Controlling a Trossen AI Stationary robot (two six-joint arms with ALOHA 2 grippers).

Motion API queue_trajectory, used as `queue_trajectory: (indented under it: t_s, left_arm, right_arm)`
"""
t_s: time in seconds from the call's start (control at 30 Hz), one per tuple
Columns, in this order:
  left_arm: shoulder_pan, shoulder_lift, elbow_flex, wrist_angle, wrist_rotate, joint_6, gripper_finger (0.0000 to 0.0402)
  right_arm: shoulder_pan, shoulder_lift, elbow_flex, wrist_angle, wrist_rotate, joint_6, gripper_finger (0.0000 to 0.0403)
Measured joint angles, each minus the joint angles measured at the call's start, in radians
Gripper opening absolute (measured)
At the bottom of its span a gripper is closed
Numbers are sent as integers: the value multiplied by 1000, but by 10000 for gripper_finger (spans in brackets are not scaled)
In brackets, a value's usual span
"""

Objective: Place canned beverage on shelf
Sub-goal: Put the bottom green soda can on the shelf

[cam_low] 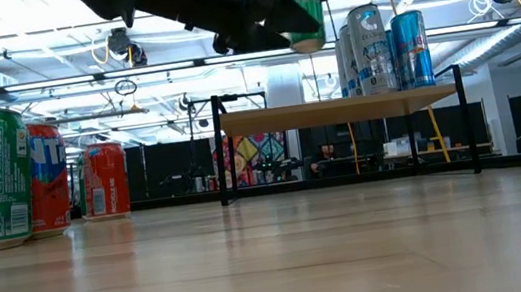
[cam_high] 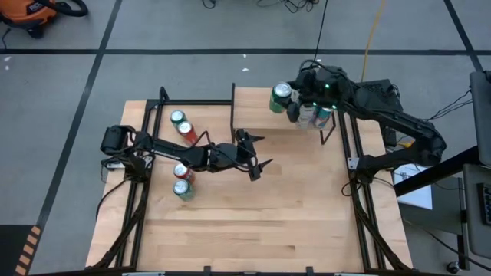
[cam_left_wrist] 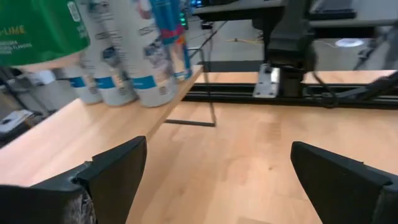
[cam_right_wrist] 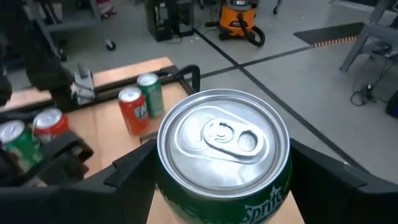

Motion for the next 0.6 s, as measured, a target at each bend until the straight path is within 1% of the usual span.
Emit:
queue_trajectory:
  t_s: [0.1, 0.27, 0.6]
  left_arm:
    - [4, 0, 0, -26, -45, -1, 398]
    - [6, 0, 0, -77, -186, 4, 398]
    - [17, 0, -18, -100, -212, -53, 398]
  right_arm:
    - [-9, 33, 0, 4, -8, 14, 285]
    - [4, 87, 0, -18, -8, 14, 285]
    - [-28, 187, 0, 0, -1, 10, 286]
